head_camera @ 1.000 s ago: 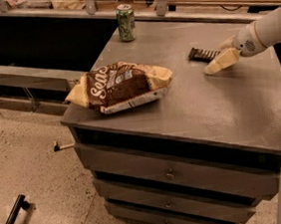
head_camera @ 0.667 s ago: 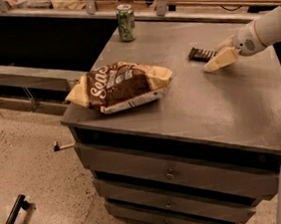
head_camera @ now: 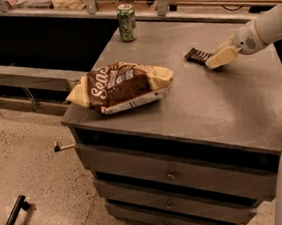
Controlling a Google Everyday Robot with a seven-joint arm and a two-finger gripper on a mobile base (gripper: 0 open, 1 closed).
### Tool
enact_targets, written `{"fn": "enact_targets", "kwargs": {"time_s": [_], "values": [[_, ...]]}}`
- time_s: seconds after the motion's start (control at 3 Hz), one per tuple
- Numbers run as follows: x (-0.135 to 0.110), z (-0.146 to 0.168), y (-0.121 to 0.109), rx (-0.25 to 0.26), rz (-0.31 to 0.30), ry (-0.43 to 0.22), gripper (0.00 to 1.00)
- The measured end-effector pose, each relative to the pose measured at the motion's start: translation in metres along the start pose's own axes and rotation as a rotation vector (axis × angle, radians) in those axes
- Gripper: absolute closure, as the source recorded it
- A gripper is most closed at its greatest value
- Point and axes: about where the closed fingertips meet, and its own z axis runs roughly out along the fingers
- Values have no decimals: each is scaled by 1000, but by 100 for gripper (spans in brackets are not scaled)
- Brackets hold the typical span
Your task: Pick rxbar chocolate
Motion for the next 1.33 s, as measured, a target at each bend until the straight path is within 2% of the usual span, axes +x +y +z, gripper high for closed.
{"fn": "enact_targets", "kwargs": {"time_s": [0.33, 0.67, 1.0, 1.33], "values": [[-11, -4, 4, -15, -5, -42, 100], [-37, -23, 13, -7, -53, -88, 100], [-57, -40, 21, 17, -103, -105, 100], [-59, -42, 22, 19, -107, -106, 100]]}}
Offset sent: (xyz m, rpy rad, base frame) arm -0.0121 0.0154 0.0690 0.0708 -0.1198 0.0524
